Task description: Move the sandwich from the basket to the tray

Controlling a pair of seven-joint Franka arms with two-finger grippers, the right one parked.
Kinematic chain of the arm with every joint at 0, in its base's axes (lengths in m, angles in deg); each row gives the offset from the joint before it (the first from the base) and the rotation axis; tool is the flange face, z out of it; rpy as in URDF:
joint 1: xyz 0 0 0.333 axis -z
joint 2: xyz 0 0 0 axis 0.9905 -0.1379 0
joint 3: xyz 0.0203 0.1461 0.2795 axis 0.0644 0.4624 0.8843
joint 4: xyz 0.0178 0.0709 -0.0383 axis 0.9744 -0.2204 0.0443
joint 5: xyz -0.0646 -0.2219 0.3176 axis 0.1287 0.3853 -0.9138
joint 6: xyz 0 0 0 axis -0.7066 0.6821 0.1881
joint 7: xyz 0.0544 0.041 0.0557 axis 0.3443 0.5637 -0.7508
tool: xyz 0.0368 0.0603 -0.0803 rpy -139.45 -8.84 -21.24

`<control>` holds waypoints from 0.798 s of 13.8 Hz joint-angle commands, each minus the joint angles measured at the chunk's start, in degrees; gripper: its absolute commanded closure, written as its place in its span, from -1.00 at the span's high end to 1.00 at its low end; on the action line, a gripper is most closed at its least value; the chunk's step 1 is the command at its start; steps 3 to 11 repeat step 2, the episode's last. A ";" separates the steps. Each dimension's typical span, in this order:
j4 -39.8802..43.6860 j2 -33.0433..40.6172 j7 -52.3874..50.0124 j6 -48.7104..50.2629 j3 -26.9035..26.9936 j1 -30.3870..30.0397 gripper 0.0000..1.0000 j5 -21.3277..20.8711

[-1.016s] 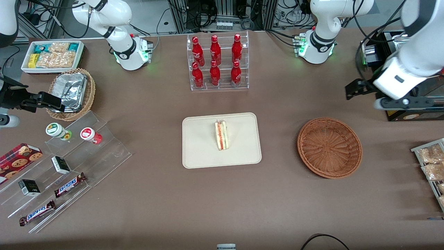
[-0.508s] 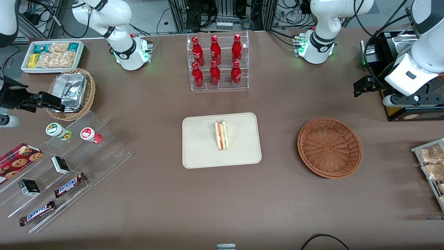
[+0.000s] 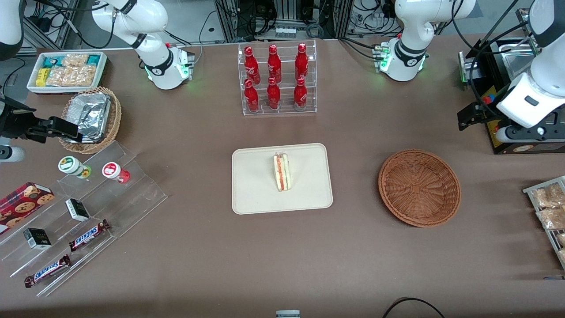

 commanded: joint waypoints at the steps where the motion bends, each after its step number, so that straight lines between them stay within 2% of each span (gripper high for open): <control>1: 2.48 -0.79 0.78 0.51 0.35 0.22 0.98 -0.86; 11: 2.66 -0.79 0.95 0.51 0.35 0.22 0.98 -0.86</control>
